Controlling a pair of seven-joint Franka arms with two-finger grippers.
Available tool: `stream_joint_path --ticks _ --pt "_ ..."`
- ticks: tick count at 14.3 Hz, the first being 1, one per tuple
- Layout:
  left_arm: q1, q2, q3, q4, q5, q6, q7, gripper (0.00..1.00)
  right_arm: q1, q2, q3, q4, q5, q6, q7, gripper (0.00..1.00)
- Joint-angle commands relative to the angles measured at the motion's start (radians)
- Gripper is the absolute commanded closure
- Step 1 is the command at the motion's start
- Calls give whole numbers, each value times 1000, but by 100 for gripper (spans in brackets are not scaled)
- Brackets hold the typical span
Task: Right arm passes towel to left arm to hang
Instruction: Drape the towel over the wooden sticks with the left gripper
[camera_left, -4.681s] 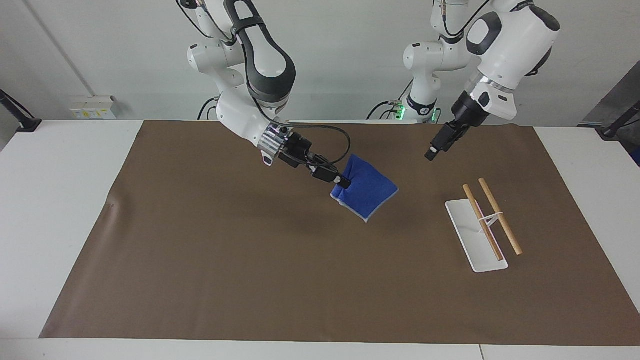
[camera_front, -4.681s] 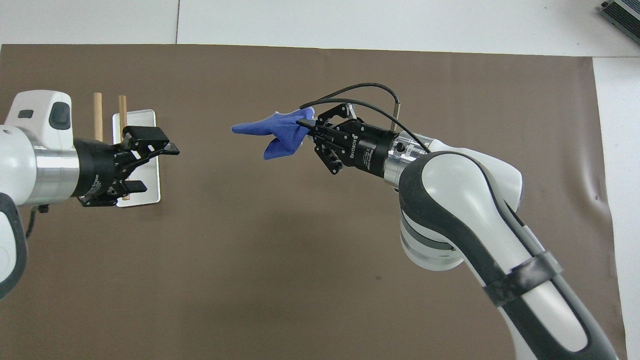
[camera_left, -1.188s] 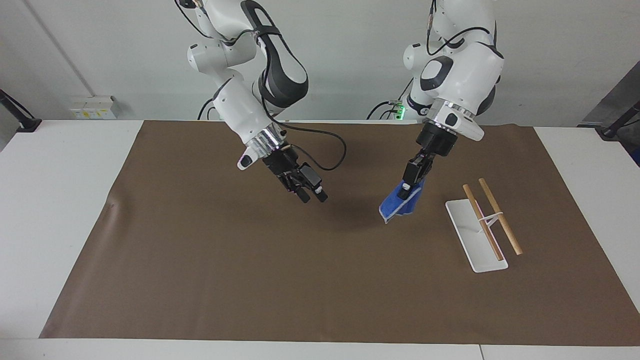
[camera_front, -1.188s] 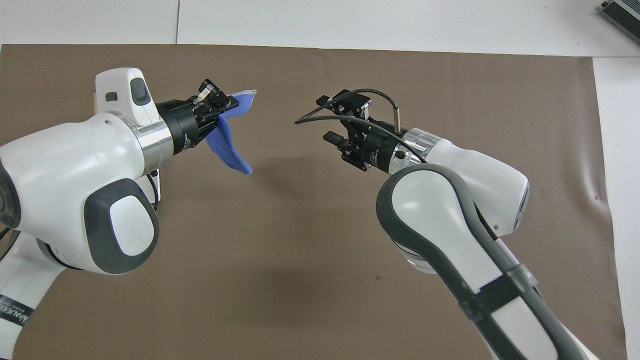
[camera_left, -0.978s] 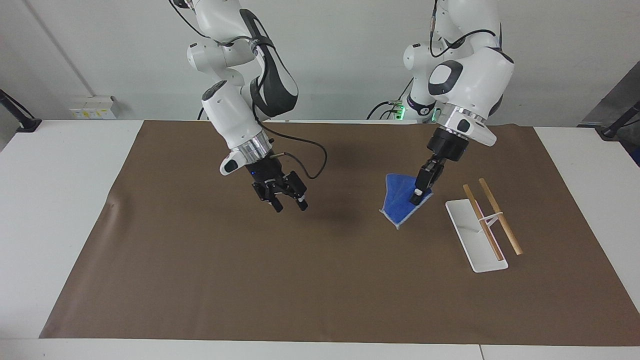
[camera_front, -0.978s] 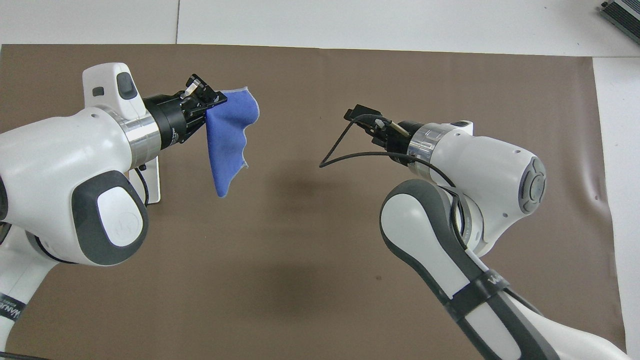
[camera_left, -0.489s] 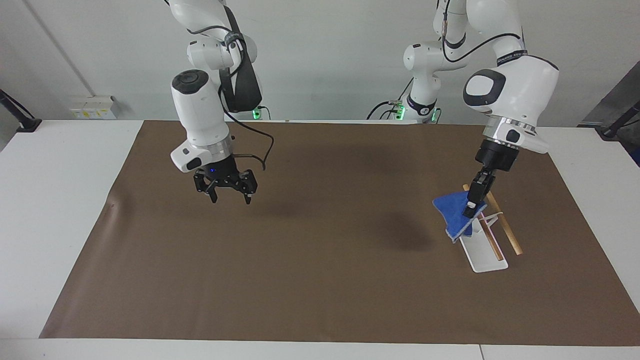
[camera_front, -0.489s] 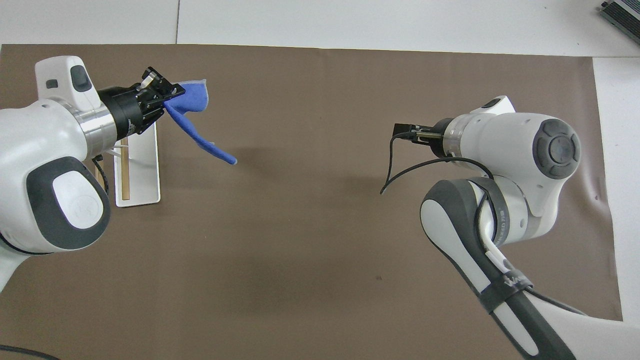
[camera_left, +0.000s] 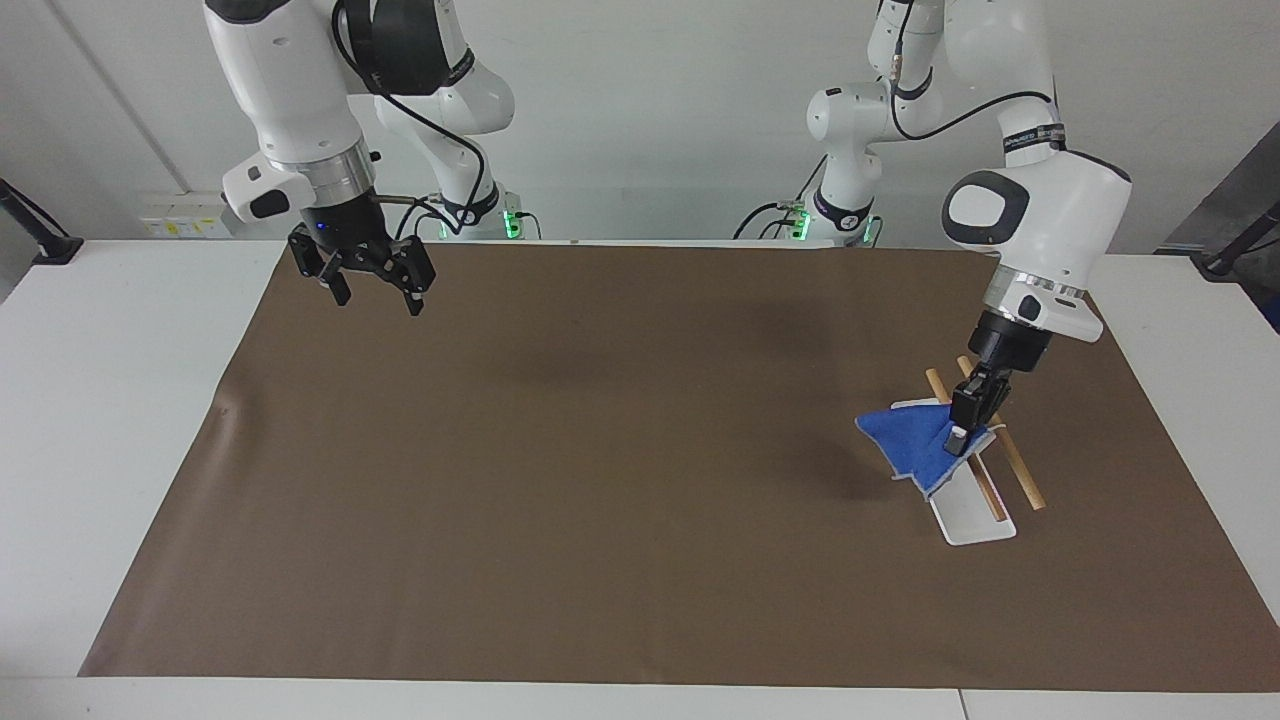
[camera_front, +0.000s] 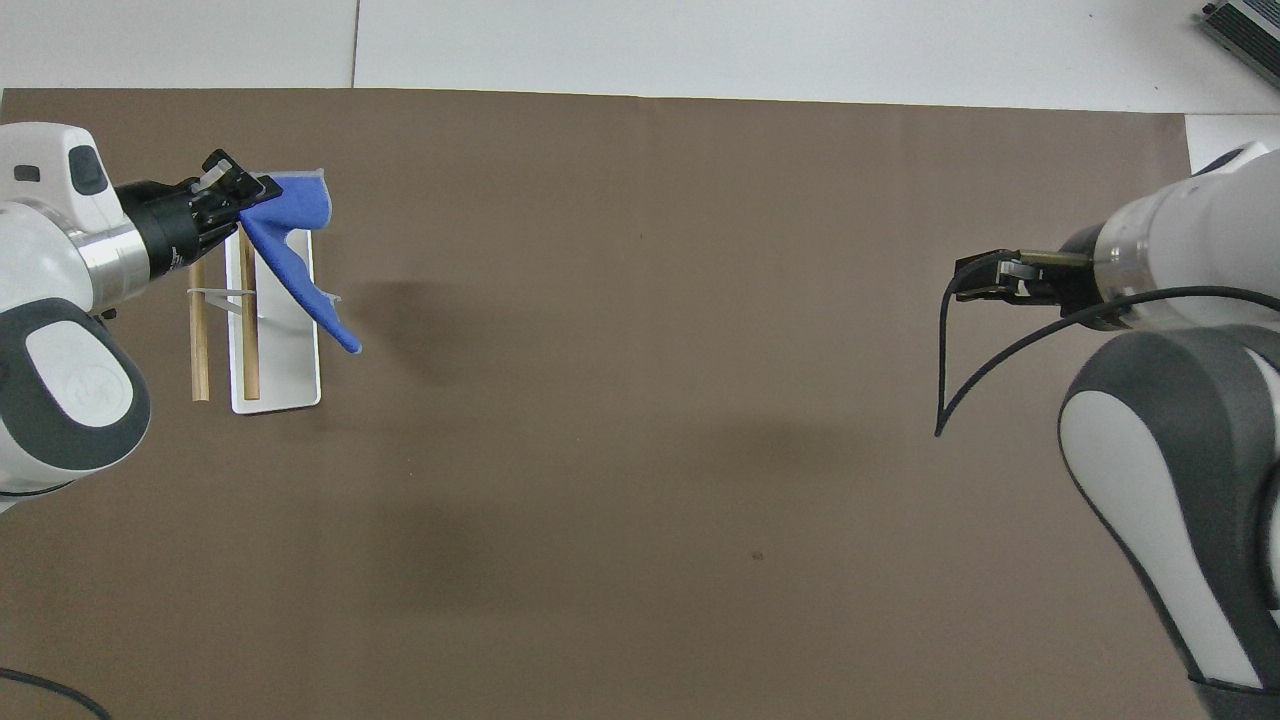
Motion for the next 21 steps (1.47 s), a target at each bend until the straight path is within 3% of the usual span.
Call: stream_joint_path --ticks 1,5,15,18,21 --pt "2 16 1 26 -5 7 92 100 -56 21 10 114 17 -115 18 0" --pt "2 29 47 44 -5 3 183 100 -118 8 -6 129 36 -161 -10 0" --pt "11 21 190 18 -3 -13 283 100 -86 -8 -7 107 34 -207 -52 0" --pt "14 19 222 9 -5 -11 278 100 -20 -11 -104 103 31 -216 -82 0" --pt "15 9 291 -21 -5 -10 281 100 -24 -31 -110 66 34 -218 -116 0"
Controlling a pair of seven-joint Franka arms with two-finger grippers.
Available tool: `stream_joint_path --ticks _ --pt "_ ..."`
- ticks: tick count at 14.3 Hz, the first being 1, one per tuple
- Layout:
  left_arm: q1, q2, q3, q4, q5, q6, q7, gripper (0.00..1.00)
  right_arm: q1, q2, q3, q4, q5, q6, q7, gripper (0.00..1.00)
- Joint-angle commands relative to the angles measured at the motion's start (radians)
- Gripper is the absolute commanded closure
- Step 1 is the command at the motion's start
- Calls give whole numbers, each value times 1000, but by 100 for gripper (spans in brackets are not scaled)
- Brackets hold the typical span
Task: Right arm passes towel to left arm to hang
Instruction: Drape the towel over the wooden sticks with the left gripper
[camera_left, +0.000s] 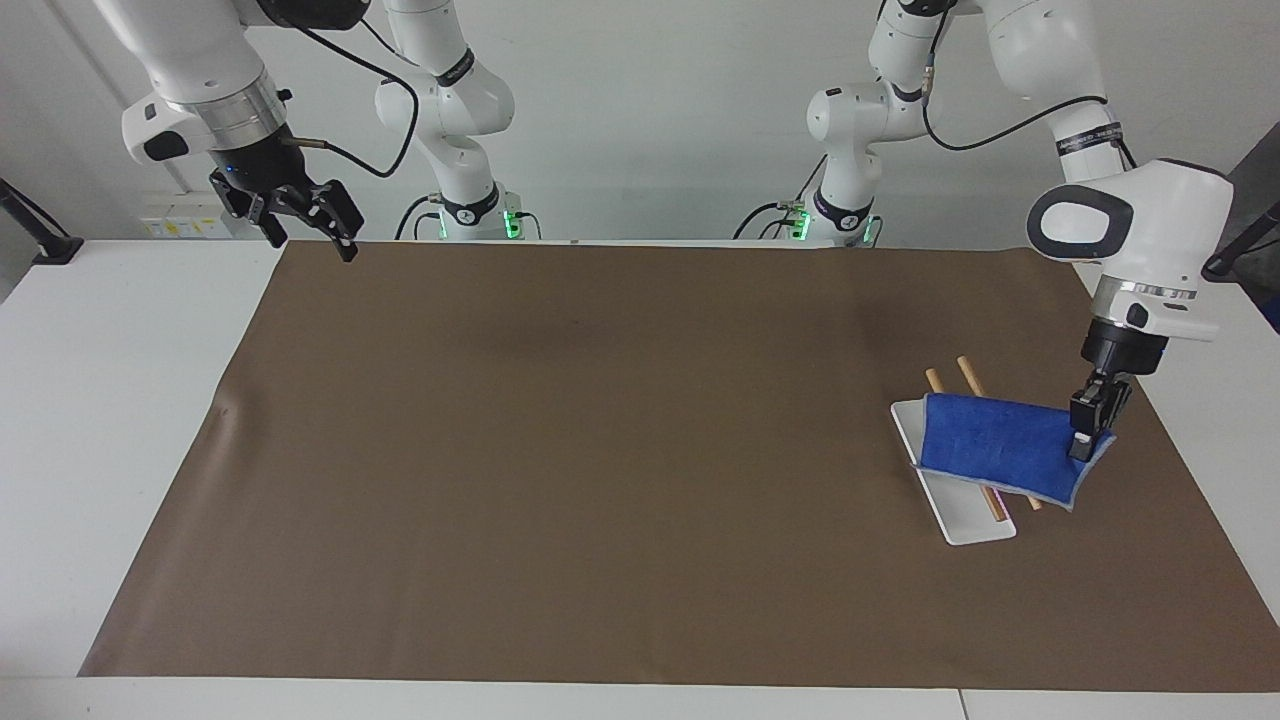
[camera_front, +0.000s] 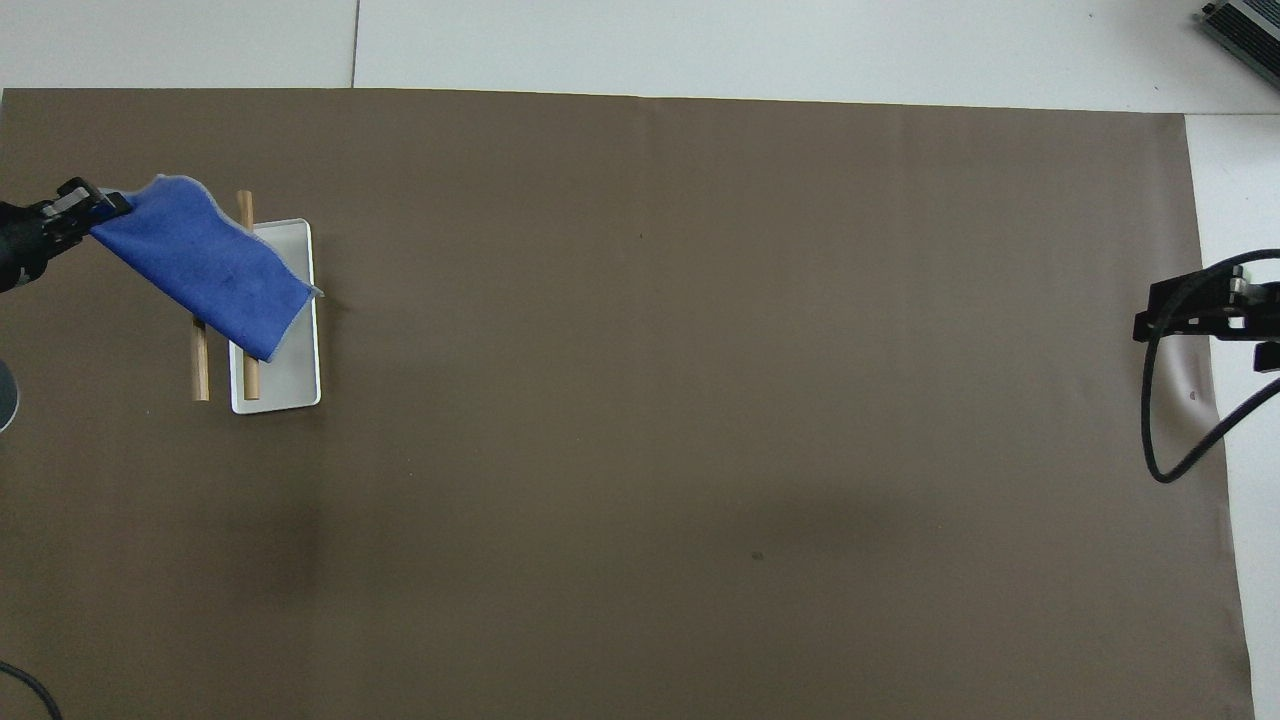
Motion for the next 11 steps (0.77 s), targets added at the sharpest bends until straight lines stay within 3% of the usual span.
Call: stream_joint_path --ticks 1,11 --pt "3 -21 37 -40 -5 -3 18 100 5 -30 -10 -44 7 0 -31 0" --pt "-16 -105 35 -248 -5 75 12 100 8 -52 6 -73 5 4 -32 0"
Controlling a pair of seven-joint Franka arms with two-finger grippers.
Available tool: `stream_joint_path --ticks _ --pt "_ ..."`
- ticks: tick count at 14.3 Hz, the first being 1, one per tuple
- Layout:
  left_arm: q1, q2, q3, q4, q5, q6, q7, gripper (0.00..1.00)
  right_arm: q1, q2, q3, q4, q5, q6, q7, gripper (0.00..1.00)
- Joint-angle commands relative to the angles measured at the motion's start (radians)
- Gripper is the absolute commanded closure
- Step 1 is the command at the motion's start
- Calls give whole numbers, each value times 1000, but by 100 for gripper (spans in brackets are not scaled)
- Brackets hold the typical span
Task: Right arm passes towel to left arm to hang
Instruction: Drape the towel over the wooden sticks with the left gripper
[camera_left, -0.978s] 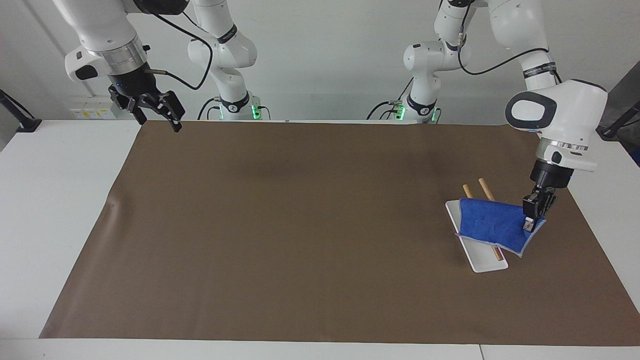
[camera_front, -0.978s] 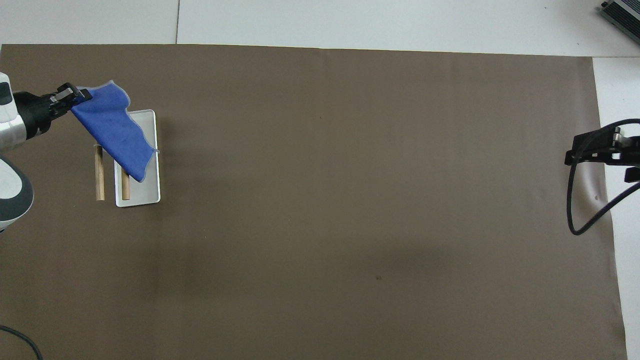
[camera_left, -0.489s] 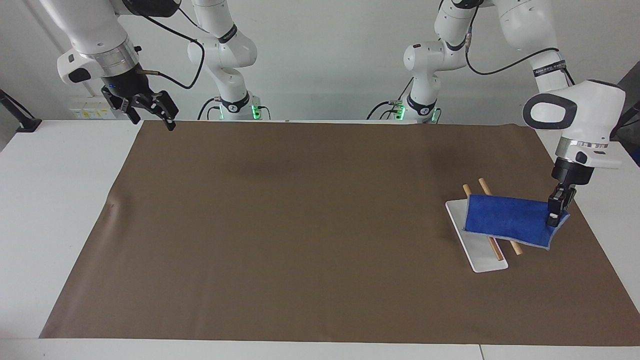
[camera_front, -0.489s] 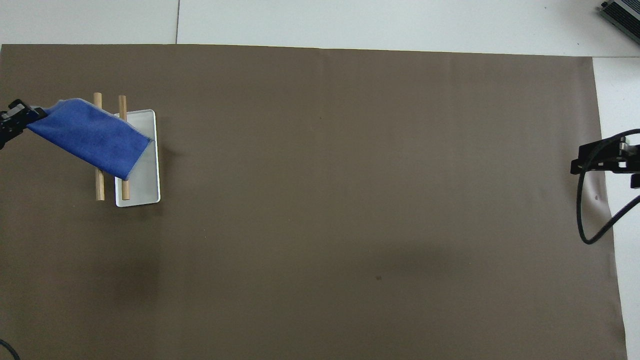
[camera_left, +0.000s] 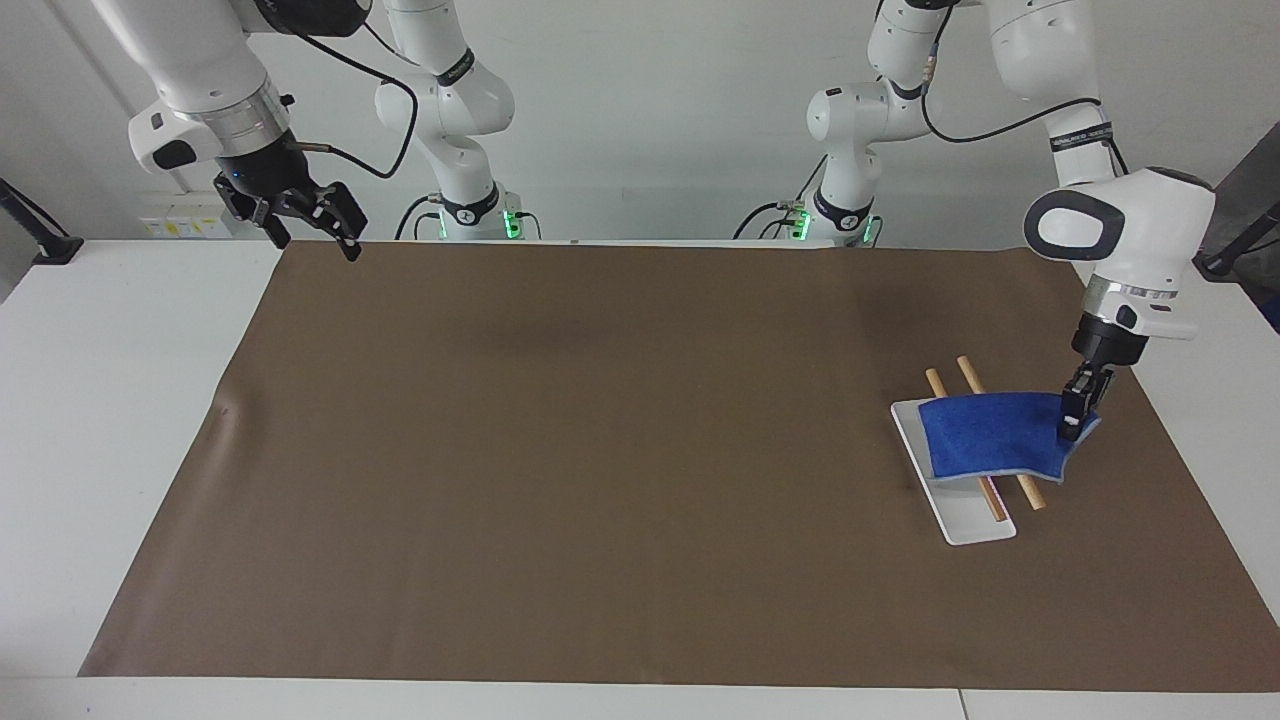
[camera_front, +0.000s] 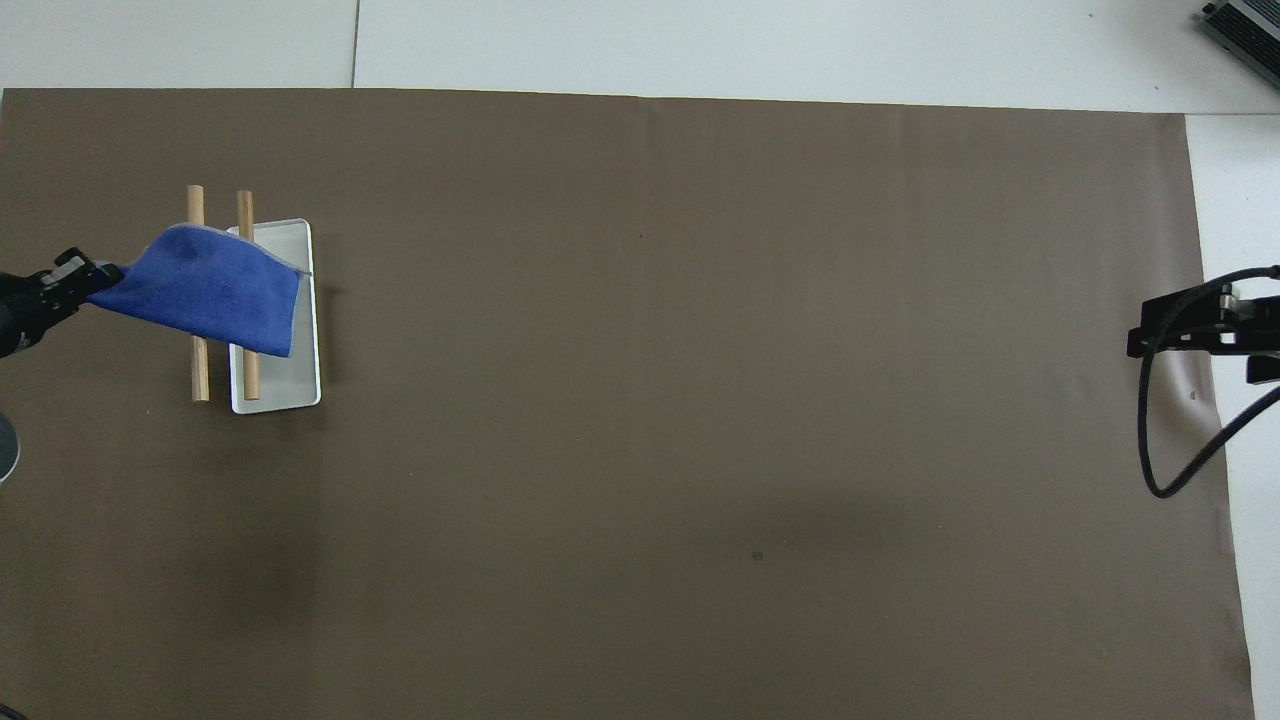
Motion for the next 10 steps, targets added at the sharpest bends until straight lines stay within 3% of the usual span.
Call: stream_joint_path --ticks 1,4,5,6,7,8,10 --pt "-15 -55 -3 -87 -5 47 9 100 4 -37 1 -43 5 12 -22 0" --pt "-31 -57 -9 -115 -3 49 10 100 6 -39 1 -48 1 12 -23 0" --pt "-31 -63 -9 -124 -3 53 10 93 6 -39 1 -46 -1 12 -23 0" --pt "-31 -63 -12 -128 -3 58 12 74 6 -39 1 -48 -10 13 -26 0" --pt "-31 -63 -11 -128 -3 59 12 46 3 -39 0 -48 -18 15 -52 0" --pt "-31 -61 -11 -128 -3 67 12 25 -5 -39 0 -48 -19 15 -78 0" --pt "-31 -57 -11 -127 -3 99 16 10 -6 -42 0 -63 -18 22 -77 0"
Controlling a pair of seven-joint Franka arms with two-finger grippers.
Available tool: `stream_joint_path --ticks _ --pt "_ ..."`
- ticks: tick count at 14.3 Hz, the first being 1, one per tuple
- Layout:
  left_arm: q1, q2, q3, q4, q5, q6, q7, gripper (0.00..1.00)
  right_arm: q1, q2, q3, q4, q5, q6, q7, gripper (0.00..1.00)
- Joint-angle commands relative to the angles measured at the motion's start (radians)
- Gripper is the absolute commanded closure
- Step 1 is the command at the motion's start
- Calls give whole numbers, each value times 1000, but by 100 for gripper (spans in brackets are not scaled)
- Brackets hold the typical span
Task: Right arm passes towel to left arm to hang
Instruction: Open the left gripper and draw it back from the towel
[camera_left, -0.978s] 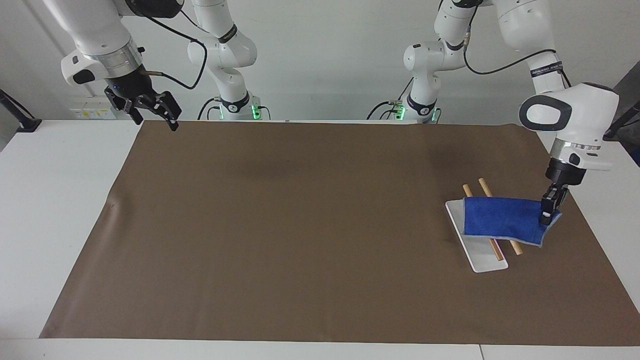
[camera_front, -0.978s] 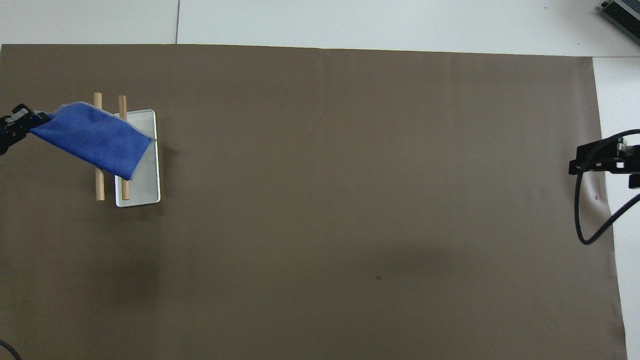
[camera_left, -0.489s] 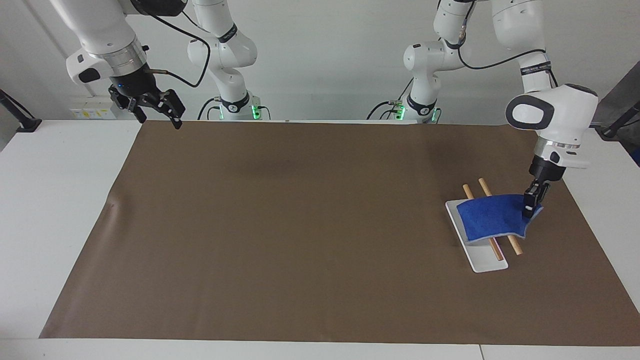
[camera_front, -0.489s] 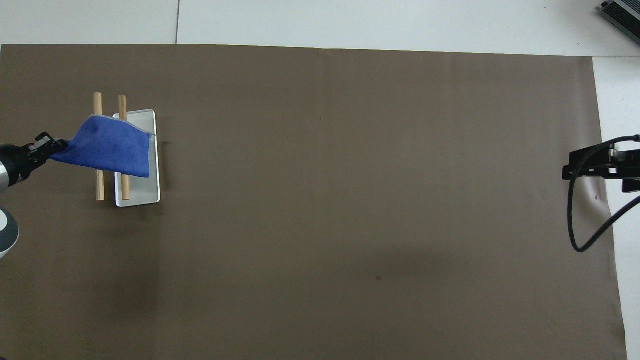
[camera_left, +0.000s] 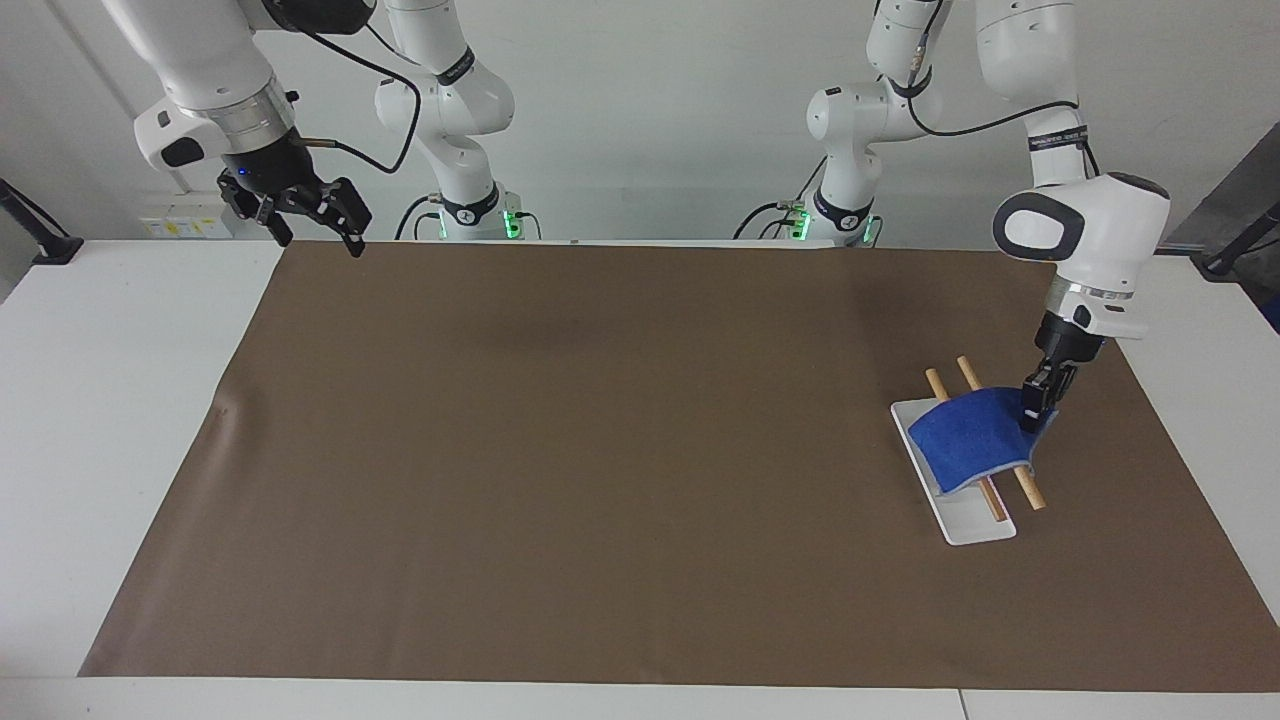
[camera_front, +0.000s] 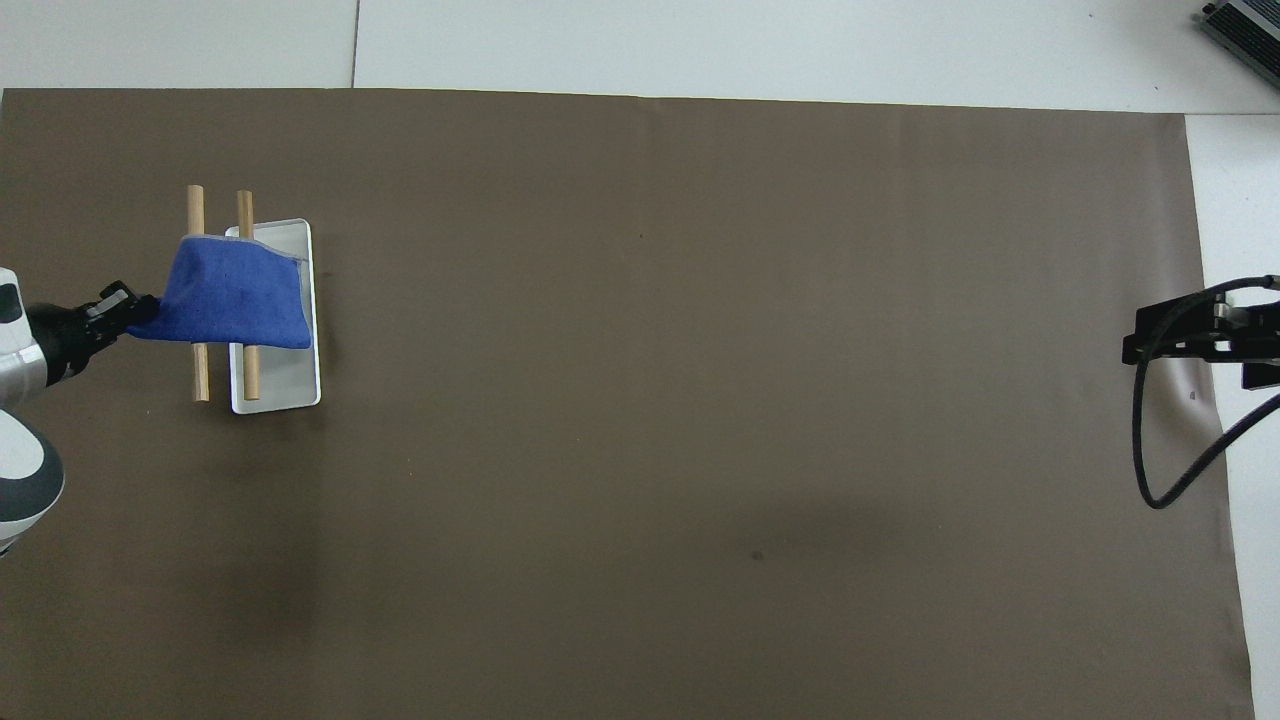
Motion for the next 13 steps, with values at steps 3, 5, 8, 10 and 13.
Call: stream_joint_path --ticks 3,5,8,10,13 --pt "-11 -17 10 -23 -2 43 20 4 -10 -43 3 -71 -13 46 -32 0" --pt "-11 -17 10 -14 47 22 48 15 -2 -49 3 -79 -40 60 -27 0" --pt "-7 -4 16 125 220 -296 40 16 1 -49 4 -79 -47 52 -26 0" --pt "-5 35 14 290 358 -546 -5 13 1 -49 5 -77 -30 48 -29 0" --pt "-10 87 -33 572 512 -900 -108 11 1 -53 4 -73 -28 48 -30 0"
